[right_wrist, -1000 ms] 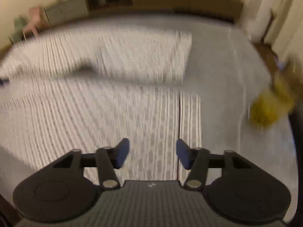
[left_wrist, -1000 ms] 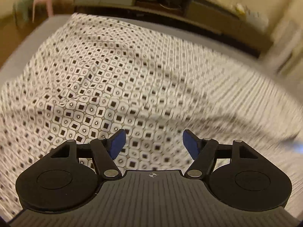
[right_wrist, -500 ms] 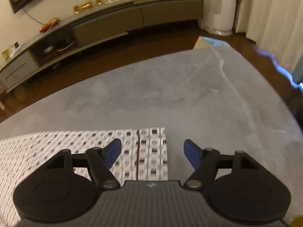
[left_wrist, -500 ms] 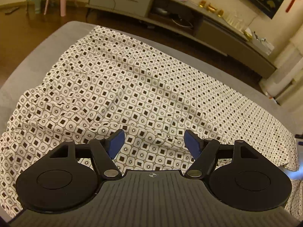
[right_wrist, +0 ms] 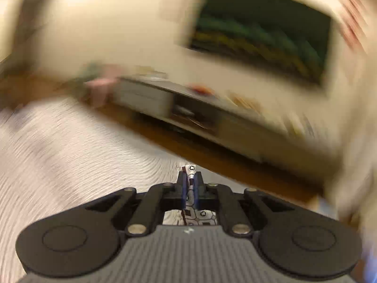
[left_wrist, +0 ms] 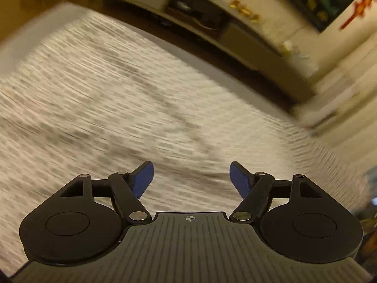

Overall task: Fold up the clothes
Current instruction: 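Grasp the shirt edge with the right gripper and lift it up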

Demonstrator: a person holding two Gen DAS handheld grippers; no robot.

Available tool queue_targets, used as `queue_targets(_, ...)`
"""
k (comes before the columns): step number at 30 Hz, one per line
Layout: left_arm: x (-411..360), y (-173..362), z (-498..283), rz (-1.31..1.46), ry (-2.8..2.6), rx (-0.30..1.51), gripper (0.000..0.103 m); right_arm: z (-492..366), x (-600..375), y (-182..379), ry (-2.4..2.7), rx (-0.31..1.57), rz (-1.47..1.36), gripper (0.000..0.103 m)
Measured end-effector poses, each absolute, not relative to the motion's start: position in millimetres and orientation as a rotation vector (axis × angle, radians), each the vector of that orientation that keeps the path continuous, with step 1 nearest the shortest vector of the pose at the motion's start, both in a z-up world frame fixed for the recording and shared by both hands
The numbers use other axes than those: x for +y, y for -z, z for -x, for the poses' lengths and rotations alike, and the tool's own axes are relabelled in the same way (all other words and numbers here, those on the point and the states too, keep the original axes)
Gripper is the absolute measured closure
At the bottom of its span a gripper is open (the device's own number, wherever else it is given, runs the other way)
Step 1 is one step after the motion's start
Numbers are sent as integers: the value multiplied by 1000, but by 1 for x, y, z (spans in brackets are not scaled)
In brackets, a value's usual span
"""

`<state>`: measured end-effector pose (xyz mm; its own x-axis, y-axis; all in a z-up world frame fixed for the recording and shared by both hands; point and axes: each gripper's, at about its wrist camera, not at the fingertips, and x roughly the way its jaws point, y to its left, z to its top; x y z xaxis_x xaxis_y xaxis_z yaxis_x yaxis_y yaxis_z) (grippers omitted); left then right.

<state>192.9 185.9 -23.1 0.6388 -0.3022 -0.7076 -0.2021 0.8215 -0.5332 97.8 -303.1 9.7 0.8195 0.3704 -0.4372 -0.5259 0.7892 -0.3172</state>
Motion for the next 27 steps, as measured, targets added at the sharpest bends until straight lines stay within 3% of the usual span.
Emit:
queue_targets(3,145,17,-212,656,155,900,30,-20,-292,10,-514,415,573,97)
queue_targets(9,77,43,-251,673,176,942,29,0,-316,44,-417,469,350,97)
queue_targets(11,79,53,-250,654,66,953,32,-6,-326,50,-371,488,313,97)
queue_targets(17,138,72,-219,815,-19,902,29,-14,-361,49,-337,479,198,97)
queue_targets(27,153,80,-270,905,-19,907,27,-10,-376,44,-366,448,150,97)
